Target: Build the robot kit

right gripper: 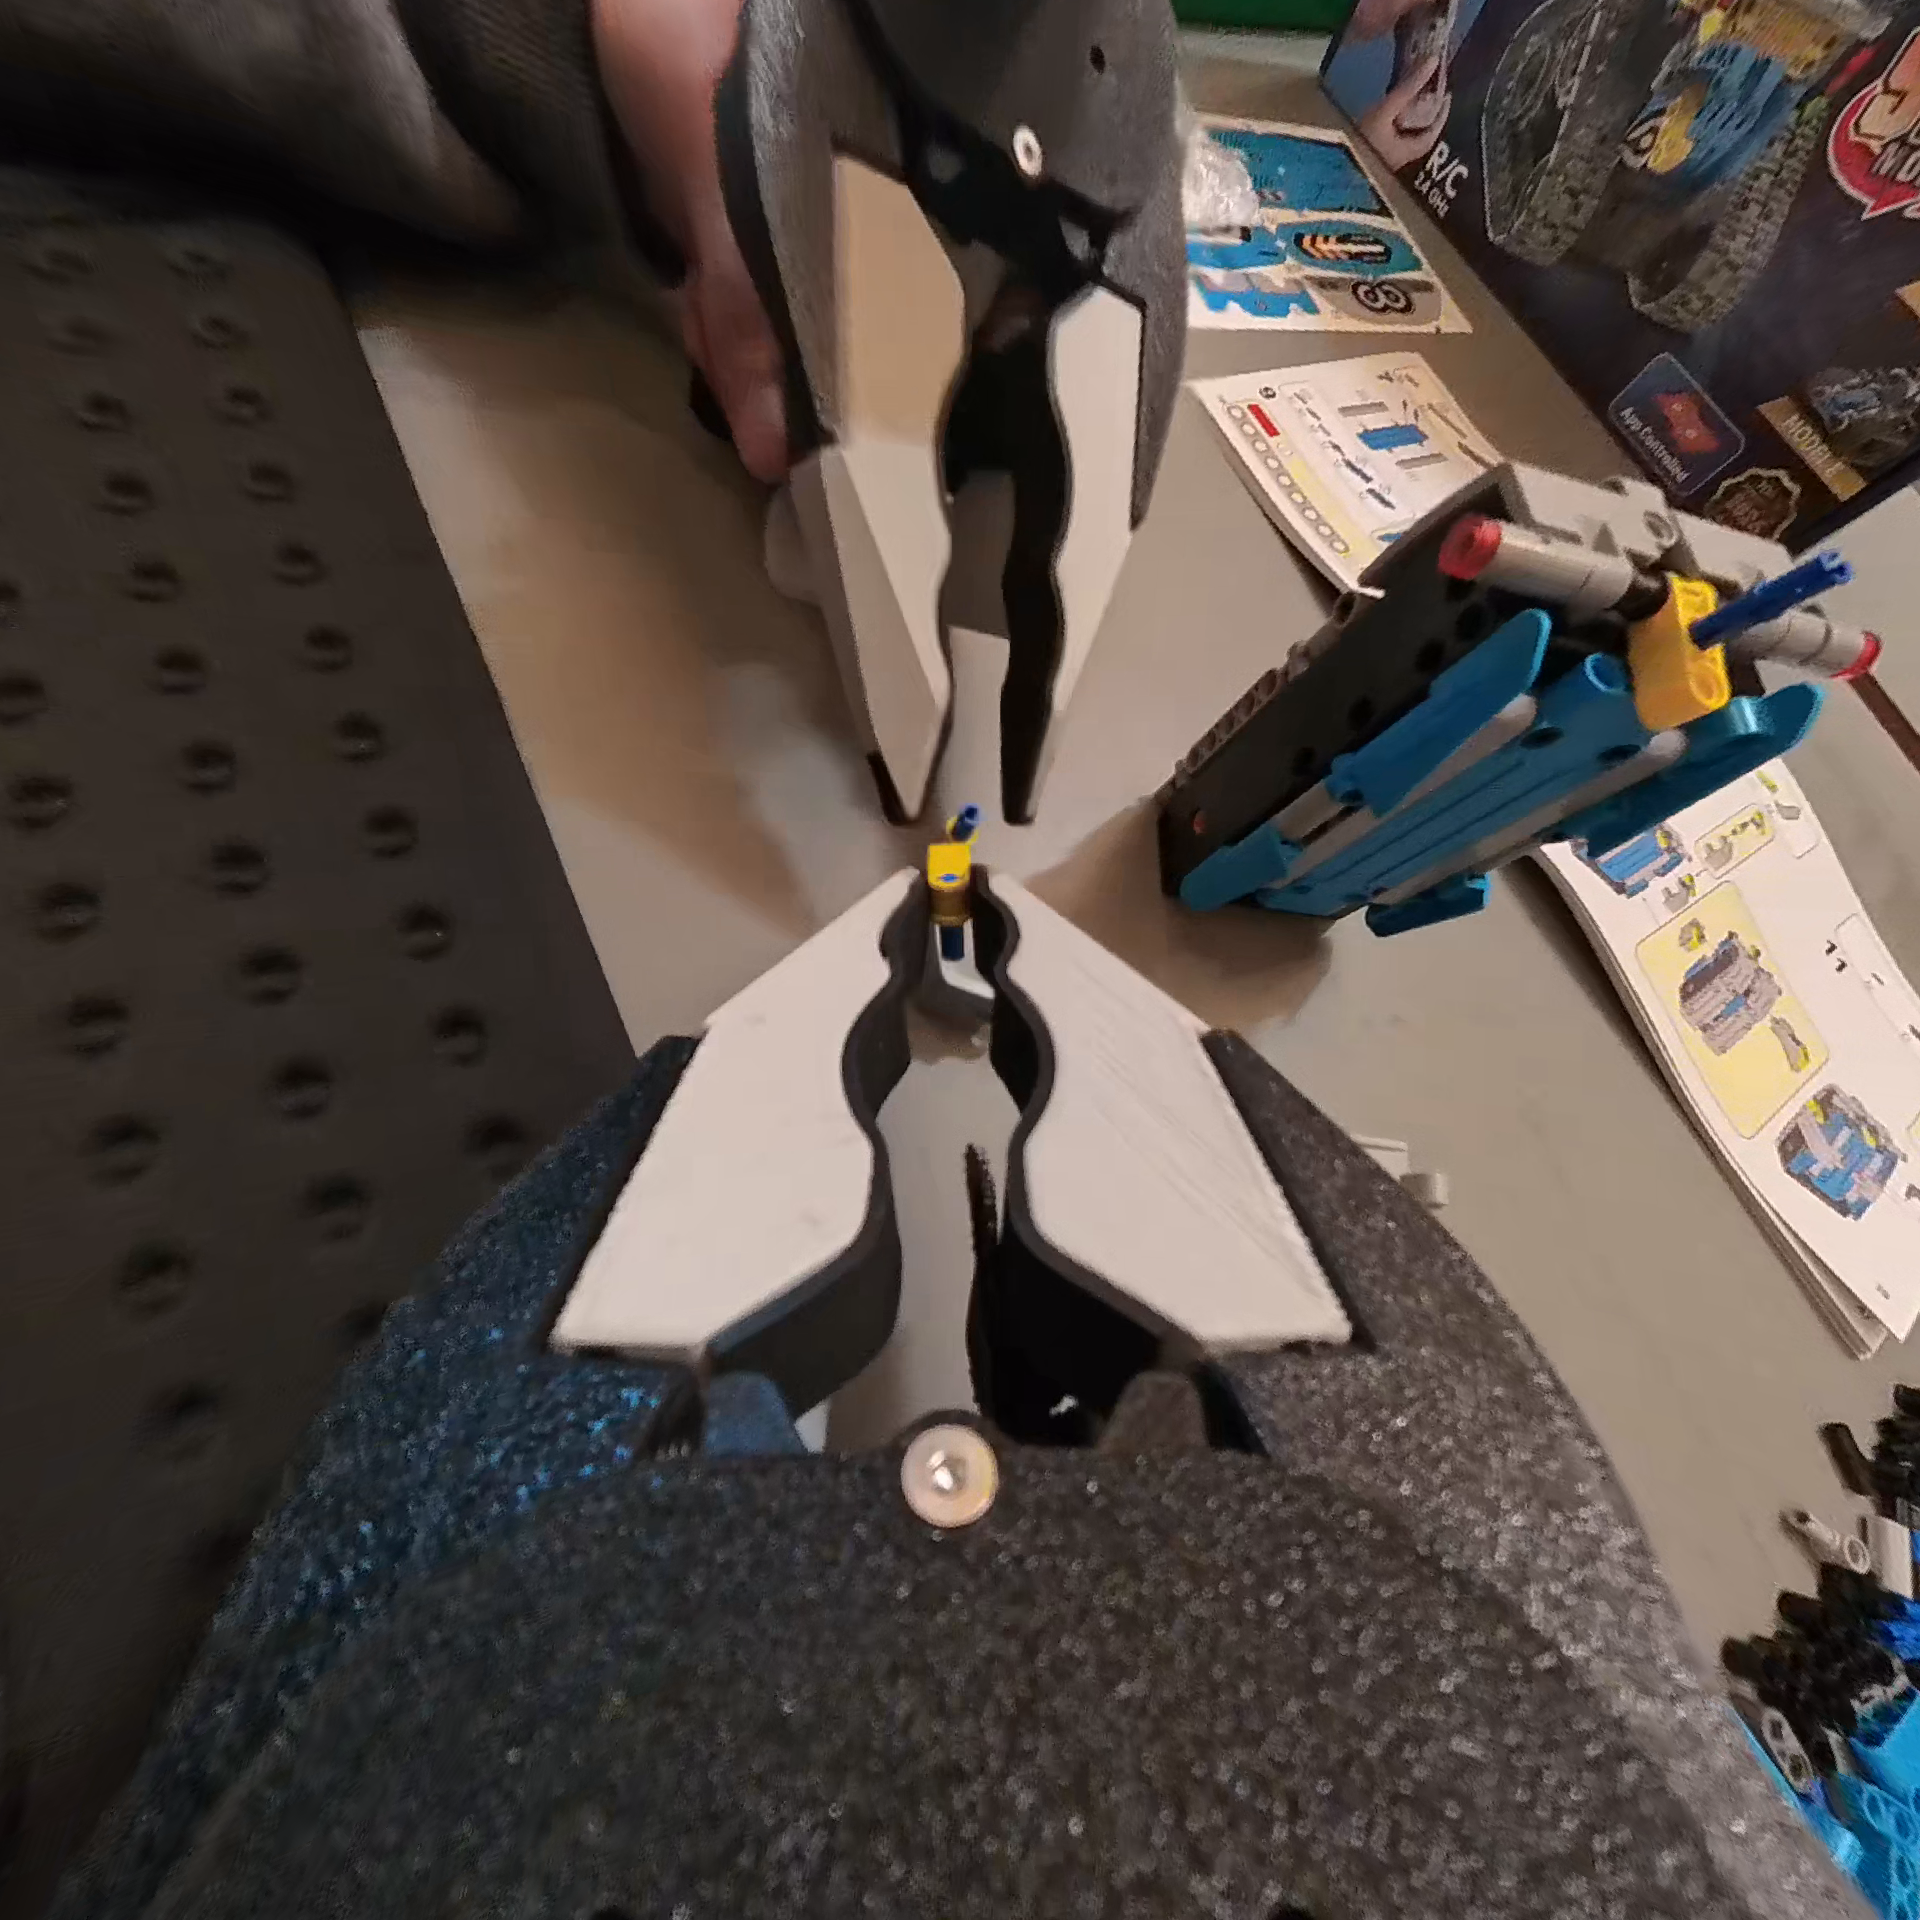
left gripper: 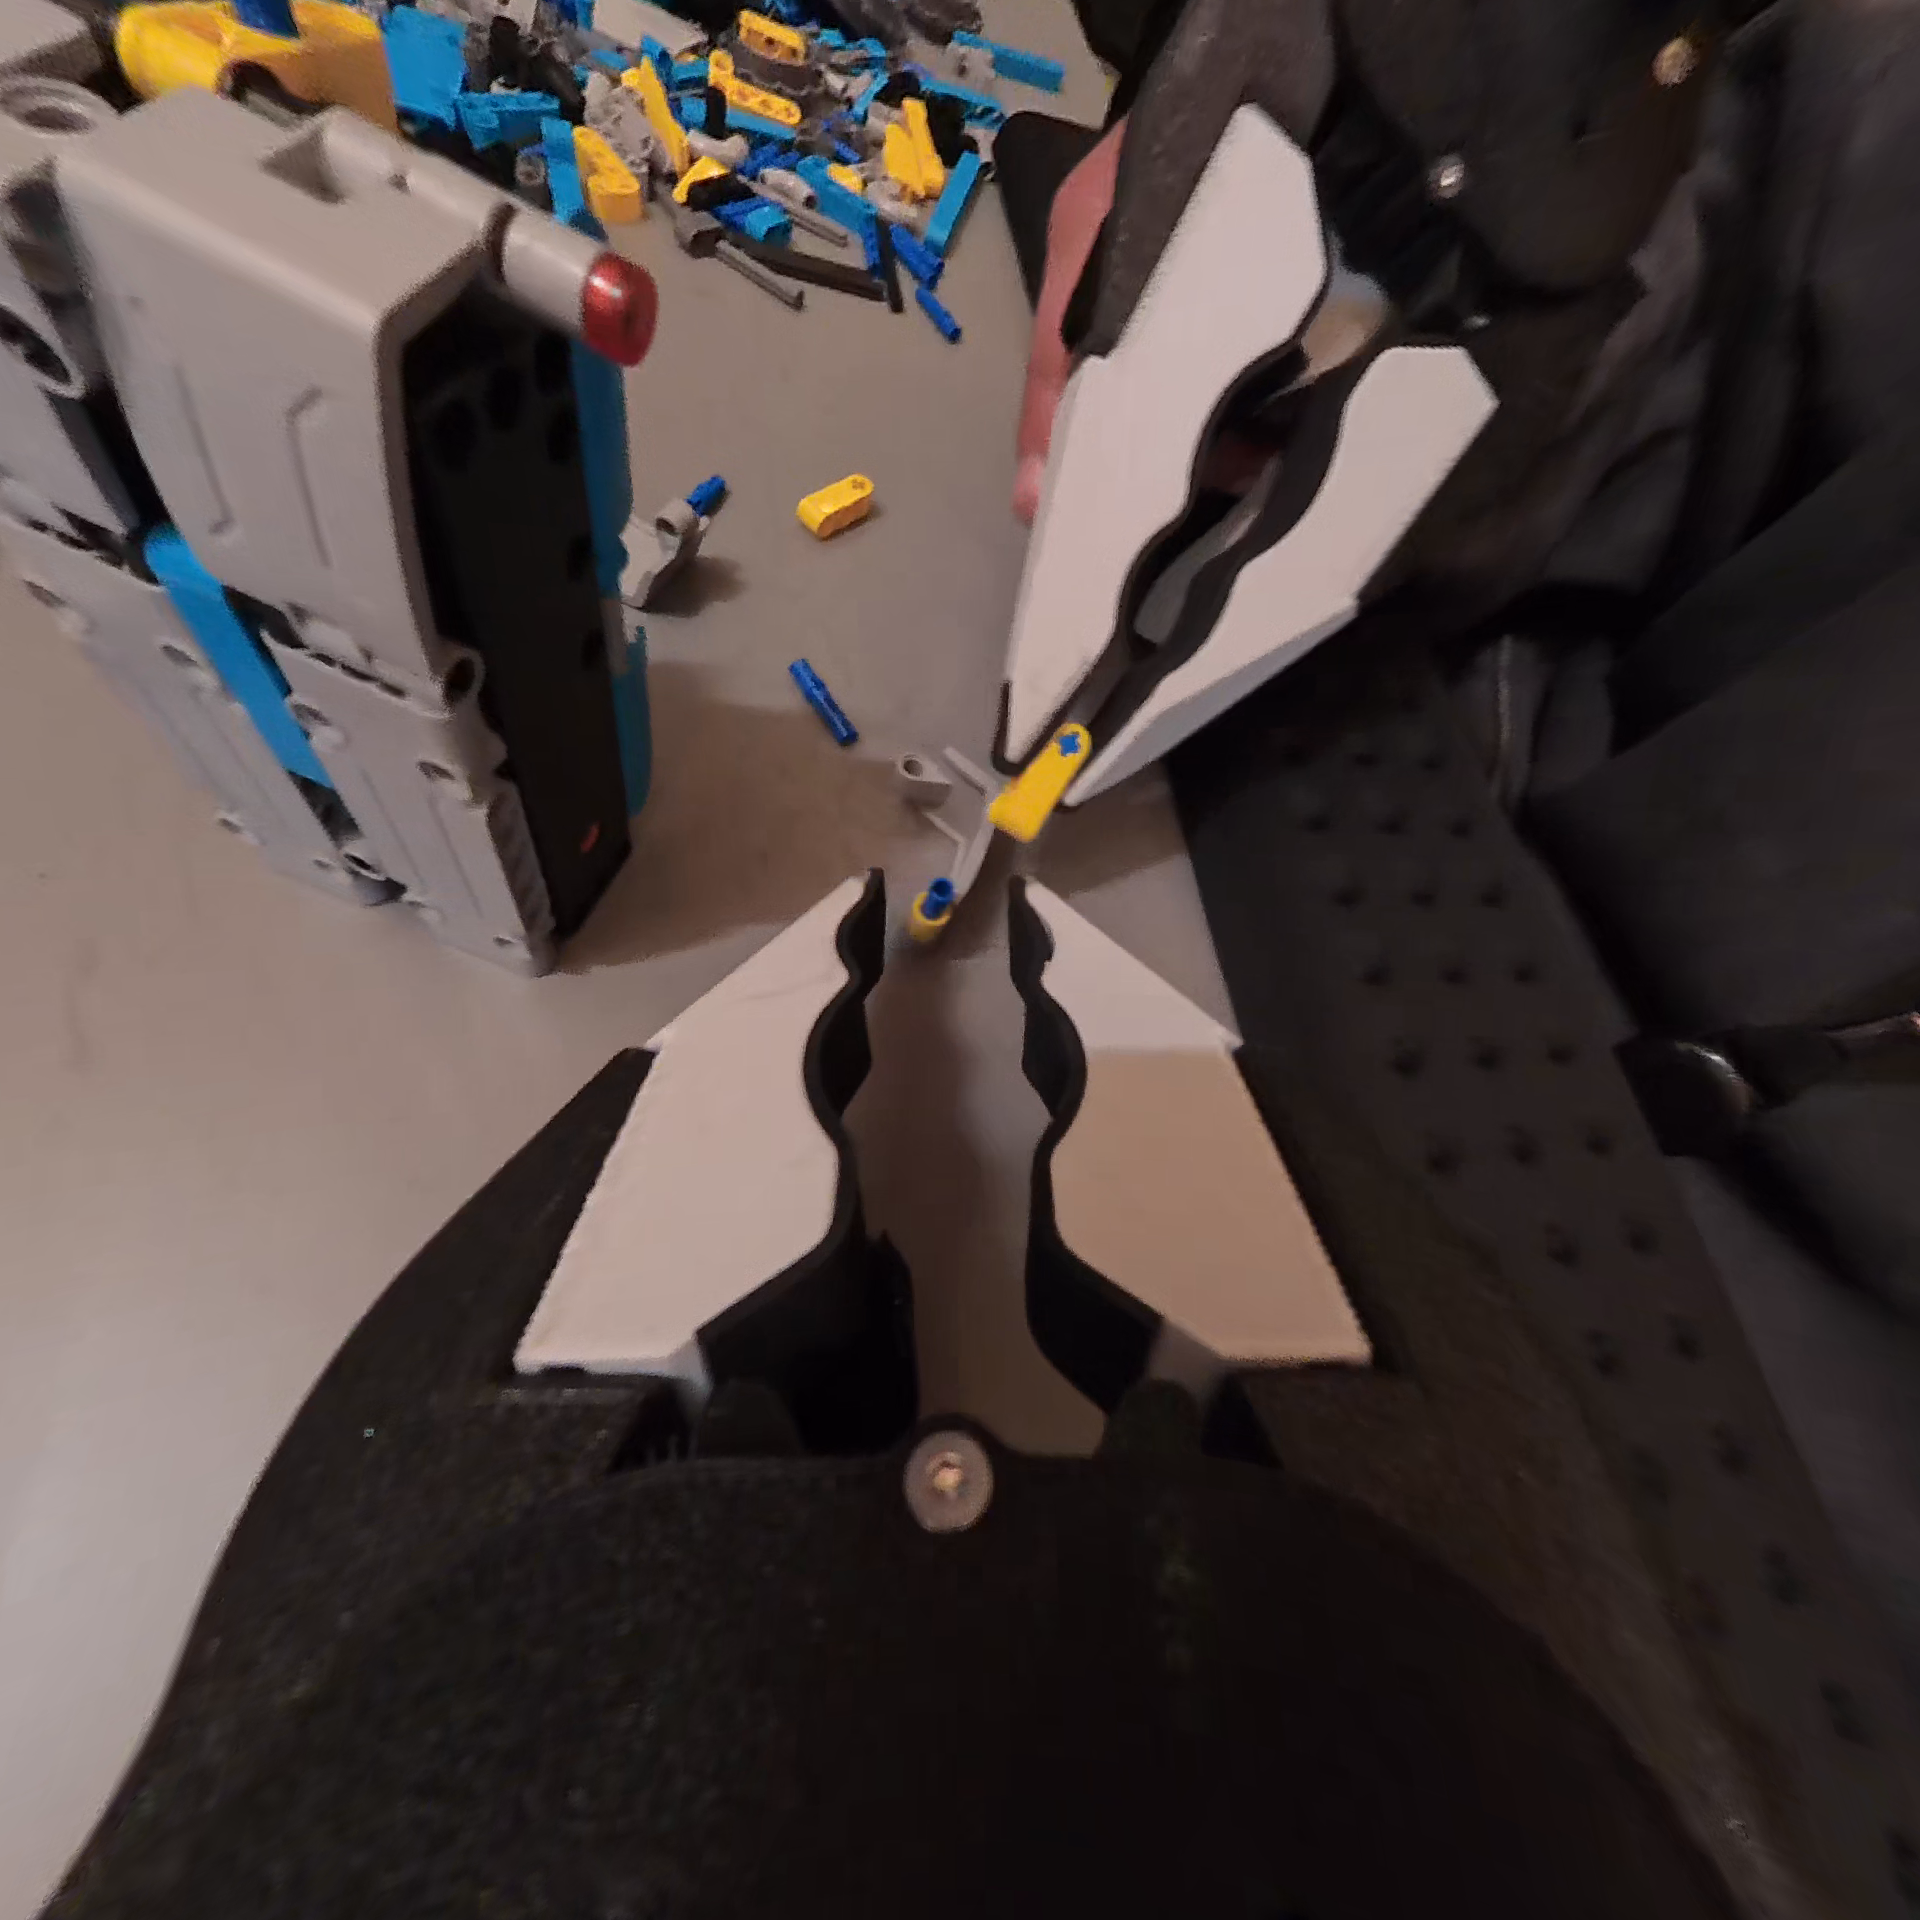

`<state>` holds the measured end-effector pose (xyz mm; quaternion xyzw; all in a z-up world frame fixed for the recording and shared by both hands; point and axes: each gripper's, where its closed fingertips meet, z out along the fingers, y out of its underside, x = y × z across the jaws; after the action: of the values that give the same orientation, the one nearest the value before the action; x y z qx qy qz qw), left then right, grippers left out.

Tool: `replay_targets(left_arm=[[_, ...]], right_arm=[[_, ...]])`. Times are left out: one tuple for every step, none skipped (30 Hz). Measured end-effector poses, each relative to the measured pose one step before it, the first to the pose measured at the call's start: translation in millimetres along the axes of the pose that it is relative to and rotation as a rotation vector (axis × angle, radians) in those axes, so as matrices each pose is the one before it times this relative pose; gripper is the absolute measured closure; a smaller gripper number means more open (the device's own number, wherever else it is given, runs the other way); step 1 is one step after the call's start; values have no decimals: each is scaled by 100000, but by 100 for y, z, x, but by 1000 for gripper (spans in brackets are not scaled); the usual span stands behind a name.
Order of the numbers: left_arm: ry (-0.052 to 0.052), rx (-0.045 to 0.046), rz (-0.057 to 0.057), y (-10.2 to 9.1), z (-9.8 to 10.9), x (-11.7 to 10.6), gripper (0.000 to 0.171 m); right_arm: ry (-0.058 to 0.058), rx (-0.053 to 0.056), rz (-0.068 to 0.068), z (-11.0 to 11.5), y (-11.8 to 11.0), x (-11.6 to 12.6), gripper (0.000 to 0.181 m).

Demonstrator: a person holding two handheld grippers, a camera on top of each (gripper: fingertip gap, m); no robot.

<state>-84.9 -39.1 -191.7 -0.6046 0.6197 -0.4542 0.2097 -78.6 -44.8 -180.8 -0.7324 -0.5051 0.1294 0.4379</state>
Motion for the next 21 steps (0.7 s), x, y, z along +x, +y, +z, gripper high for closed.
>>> replay_targets(left_arm=[[-671,-1765,634,117,264,-205,151],[172,-2171,994,210,247,36,153],[-130,-2169,927,228,264,41,153],[-359,-1662,782,189,187,63,154],[-699,-659,899,82,80,10,154],[-340,-353,649,46,27,17,154],[-319,-929,29,181,1,-50,155],[-739,-986,-861,187,80,-187,156],[-146,-1268,-1005,169,171,-164,158],[823,-1564,-480,219,181,17,160],[796,-1121,209,120,140,124,163],[419,-852,805,90,95,175,165],[-317,4,1118,-29,-63,153,165],[-647,1822,1575,-284,-210,91,166],[177,3241,1272,-388,-354,160,165],[86,3869,99,-487,-452,41,165],[848,4100,-871,-535,-488,50,165],[1686,4076,-1818,-559,-525,196,165],[1128,4412,-2108,-626,-492,69,165],[1456,5772,-2291,-795,-456,121,165],[2587,5704,-2545,-816,-389,385,165]], right_arm=[[-321,235,-39,67,-83,-79,174],[393,-172,-314,62,-9,29,174],[316,-425,-239,25,45,26,174],[-51,-717,-35,-4,88,-11,174],[246,-633,-272,-23,81,5,174],[280,-982,-607,-21,130,-18,174],[488,-1128,-782,-8,151,9,174],[480,-720,-612,20,112,10,174],[13,-380,-215,40,78,-21,174],[-103,-704,121,76,142,11,174],[18,-1013,-36,114,212,30,174],[29,-1191,-164,115,264,37,173],[51,241,82,-7,5,45,174],[-74,528,568,-74,-74,53,174],[86,1249,672,-142,-189,92,174],[383,1542,996,-189,-205,180,174],[260,1186,1259,-152,-107,211,174],[-695,901,1585,-82,-43,86,174],[-162,1581,1294,-57,-135,124,174],[216,2072,1000,-68,-239,161,174],[-308,1541,1301,-87,-217,85,174]])
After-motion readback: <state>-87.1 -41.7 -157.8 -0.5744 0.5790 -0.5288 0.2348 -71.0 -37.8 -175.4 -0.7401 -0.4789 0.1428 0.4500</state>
